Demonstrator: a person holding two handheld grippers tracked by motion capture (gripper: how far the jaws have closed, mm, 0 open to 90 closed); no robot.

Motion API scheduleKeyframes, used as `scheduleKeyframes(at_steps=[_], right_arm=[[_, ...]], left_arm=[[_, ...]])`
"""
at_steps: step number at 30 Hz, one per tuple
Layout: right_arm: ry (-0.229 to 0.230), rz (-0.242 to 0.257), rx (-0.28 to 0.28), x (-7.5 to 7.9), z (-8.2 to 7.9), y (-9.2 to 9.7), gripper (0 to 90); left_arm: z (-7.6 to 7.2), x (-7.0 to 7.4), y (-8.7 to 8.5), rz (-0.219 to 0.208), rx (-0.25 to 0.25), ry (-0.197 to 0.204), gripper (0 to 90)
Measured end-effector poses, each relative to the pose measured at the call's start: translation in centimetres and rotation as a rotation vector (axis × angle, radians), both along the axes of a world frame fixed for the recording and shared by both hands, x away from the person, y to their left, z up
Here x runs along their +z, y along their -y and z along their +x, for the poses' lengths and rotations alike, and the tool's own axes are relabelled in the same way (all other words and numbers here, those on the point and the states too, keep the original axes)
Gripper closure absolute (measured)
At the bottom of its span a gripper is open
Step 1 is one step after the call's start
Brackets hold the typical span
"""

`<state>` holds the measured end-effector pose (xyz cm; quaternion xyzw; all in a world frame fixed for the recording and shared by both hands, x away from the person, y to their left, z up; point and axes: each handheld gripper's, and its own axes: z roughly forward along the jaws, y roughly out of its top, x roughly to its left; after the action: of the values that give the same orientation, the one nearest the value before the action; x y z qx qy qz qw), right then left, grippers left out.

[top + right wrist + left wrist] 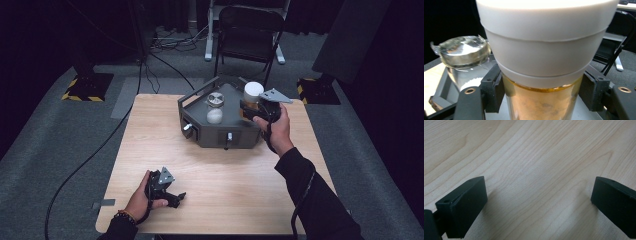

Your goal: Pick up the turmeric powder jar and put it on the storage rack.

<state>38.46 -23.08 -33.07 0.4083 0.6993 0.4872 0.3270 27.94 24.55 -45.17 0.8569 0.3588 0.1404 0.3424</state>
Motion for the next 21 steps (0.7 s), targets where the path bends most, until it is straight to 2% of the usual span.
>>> scheduleKeyframes(at_steps=[7, 21], right_arm=[[-0.01, -0.002, -0.029, -0.7, 0.5, 0.1, 31.1], [-0.042, -0.002, -0.033, -1.3, 1.2, 0.1, 31.2]], left_arm=[[0.0, 0.0, 0.0, 0.0, 0.0, 0.0, 0.0], [0.0, 0.0, 0.0, 0.0, 0.0, 0.0, 0.0]])
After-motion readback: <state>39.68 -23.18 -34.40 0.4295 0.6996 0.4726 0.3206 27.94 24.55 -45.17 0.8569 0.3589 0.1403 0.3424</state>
